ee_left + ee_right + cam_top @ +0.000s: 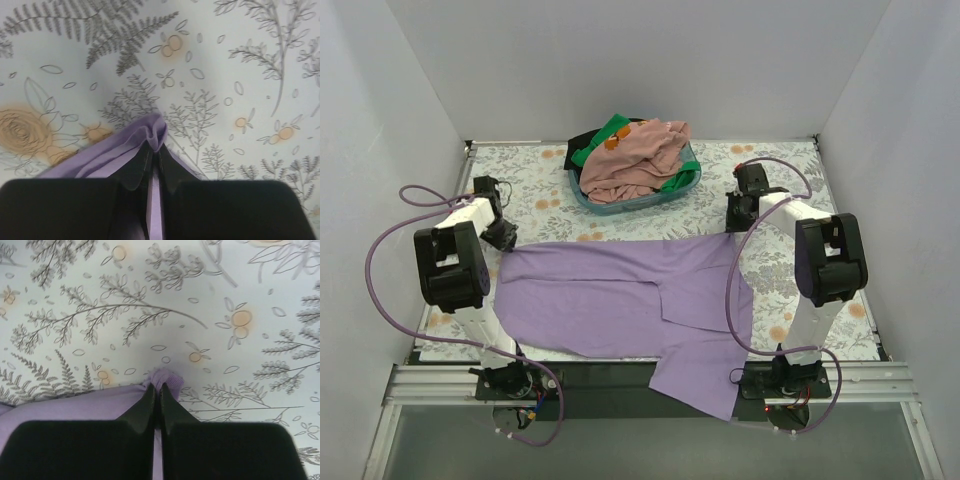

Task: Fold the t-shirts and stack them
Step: Fold the tshirt

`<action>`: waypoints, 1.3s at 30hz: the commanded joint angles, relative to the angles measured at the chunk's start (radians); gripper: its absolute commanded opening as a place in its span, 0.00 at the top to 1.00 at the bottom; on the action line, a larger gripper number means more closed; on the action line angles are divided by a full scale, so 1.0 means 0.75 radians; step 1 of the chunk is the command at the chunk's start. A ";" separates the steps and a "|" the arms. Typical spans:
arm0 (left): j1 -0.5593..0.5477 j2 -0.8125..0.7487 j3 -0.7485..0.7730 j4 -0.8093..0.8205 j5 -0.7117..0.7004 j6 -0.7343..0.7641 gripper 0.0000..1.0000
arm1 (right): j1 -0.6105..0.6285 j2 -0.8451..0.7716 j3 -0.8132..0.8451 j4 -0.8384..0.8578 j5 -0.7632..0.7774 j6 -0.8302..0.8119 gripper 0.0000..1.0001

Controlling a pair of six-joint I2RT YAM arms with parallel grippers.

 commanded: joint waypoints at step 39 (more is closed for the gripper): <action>-0.616 -0.468 -0.266 -0.164 -0.040 -0.360 0.17 | 0.372 -0.964 -0.822 0.051 0.037 0.300 0.02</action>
